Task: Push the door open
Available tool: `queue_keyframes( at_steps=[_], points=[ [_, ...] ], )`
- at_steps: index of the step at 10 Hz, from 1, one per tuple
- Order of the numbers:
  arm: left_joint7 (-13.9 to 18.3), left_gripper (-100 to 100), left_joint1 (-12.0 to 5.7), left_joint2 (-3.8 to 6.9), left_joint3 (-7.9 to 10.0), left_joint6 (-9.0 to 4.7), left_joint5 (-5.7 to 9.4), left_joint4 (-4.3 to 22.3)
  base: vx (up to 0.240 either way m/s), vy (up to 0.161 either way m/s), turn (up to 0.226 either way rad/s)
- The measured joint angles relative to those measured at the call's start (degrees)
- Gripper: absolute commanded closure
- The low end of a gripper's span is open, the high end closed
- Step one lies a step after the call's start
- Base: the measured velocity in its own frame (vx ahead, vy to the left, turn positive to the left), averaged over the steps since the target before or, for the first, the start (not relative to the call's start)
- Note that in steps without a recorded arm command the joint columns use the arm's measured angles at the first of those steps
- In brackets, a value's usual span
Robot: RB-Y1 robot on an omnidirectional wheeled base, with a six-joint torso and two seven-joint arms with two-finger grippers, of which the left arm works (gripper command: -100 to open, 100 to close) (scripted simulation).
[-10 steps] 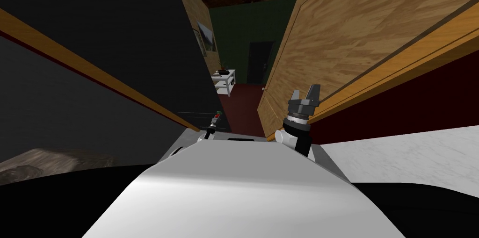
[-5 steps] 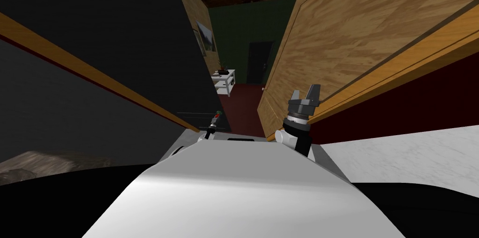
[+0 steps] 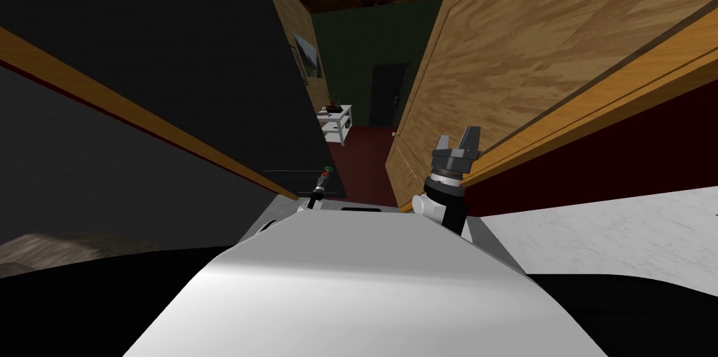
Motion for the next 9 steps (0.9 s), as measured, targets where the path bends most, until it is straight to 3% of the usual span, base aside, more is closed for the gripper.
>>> queue_keyframes(
  at_steps=[6, 7, 9],
  points=[
    [8.78, 100, 0.4, -0.9, 1.31, 0.94, 2.01, -1.79, 0.046, 0.009, -0.021],
    [10.21, 100, -0.52, -1.1, 1.59, 0.14, 2.38, -0.07, 0.028, 0.012, -0.015],
    [12.74, 100, -0.7, -1.32, 2.02, 0.06, 2.98, -0.05, 0.047, 0.015, -0.022]
  ],
)
